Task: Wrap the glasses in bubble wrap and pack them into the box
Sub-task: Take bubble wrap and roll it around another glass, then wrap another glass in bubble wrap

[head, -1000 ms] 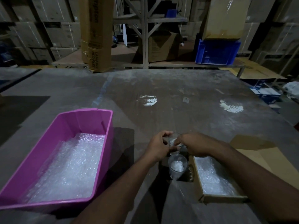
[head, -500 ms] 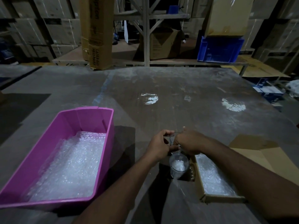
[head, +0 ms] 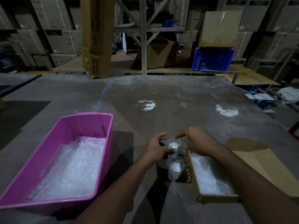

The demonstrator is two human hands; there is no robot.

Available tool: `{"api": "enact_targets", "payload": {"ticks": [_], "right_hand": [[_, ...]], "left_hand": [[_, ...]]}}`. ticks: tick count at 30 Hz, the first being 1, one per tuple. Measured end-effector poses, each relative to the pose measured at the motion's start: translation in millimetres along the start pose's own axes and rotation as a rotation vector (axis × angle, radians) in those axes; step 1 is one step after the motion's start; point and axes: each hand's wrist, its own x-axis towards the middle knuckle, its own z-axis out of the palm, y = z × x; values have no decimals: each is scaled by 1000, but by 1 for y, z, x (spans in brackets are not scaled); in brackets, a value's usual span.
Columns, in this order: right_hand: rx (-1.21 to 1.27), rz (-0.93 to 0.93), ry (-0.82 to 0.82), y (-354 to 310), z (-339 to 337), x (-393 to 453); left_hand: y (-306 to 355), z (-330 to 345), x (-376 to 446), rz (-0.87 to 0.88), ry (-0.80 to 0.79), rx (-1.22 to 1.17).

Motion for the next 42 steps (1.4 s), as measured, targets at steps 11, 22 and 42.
{"api": "enact_targets", "payload": {"ticks": [11, 22, 42], "right_hand": [[528, -138, 219, -92, 19, -37], [342, -512, 5, -240, 61, 2], [-445, -433, -136, -314, 119, 54]], "left_hand": [[21, -113, -120, 217, 335, 136], [-32, -234, -207, -13, 659, 406], [-46, -284, -209, -32, 457, 653]]}}
